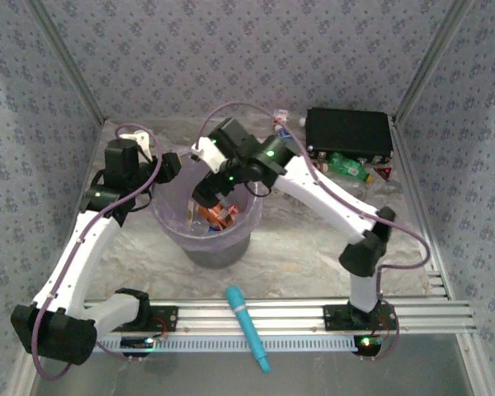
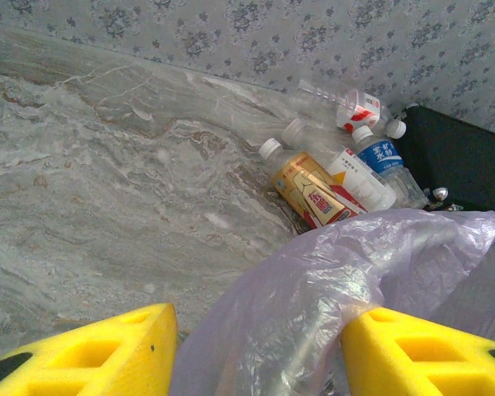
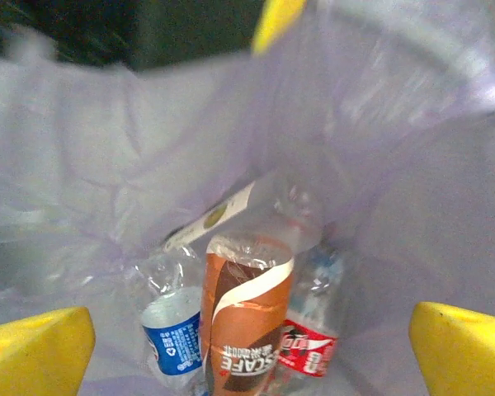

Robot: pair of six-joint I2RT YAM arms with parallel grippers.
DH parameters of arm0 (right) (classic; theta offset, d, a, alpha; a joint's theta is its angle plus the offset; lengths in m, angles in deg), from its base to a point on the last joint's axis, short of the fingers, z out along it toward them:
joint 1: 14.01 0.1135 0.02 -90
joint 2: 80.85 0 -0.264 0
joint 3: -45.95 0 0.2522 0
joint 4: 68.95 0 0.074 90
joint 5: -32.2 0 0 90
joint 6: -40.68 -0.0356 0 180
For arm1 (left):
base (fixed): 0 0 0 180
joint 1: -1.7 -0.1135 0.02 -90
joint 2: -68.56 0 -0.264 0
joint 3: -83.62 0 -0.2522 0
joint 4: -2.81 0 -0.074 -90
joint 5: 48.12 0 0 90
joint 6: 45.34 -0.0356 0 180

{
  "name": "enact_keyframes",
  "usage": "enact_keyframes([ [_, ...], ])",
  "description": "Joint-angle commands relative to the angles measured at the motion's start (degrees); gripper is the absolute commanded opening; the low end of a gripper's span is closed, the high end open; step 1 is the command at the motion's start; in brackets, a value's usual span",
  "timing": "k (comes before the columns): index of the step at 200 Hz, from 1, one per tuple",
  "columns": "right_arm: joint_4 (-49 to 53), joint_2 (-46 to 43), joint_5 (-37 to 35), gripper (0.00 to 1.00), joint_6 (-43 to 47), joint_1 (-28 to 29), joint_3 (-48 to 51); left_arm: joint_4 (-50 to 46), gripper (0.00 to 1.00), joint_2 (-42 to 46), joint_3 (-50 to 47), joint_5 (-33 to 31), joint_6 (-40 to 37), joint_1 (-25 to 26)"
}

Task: Put the plastic bottles in the bin

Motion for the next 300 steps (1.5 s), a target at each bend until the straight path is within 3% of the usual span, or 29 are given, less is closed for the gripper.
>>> enact_keyframes([
  [1,-1.7,-5.9,-3.1,1.0,5.9,-1.1,1.3,-2.9,0.55,-0.2,-1.2,-0.4,-0.9,-0.2],
  [42,-2.4,-13.2,-4.6,1.0,9.6,-8.2,6.1,-2.7,0.55,0.0,-1.5,-0.3,-0.8,-0.2],
  [61,-4.7,-16.5,-5.8,1.0,13.3,-14.9,12.0,-2.7,0.55,0.1,-1.6,-0.3,-0.8,-0.2],
  [90,-5.8,-18.7,-0.3,1.0,25.4,-28.2,22.2,-2.6,0.55,0.1,-1.5,-0.2,-0.9,-0.2],
  [112,-4.5,-16.5,7.0,1.0,31.4,-40.4,25.7,-2.9,0.55,0.1,-1.2,-0.2,-1.1,-0.2],
  [145,-5.6,-6.7,2.8,1.0,35.3,-50.9,24.9,-2.6,0.55,-0.4,-1.2,0.3,-1.0,-0.4],
  [190,-10.2,7.6,0.5,0.99,35.7,-57.0,20.9,-2.9,0.55,-1.2,-0.5,0.6,-1.4,-0.4],
  [300,-11.9,15.6,3.5,0.93,36.4,-61.2,23.6,-4.0,0.55,-1.3,1.0,0.2,-2.1,-0.9],
])
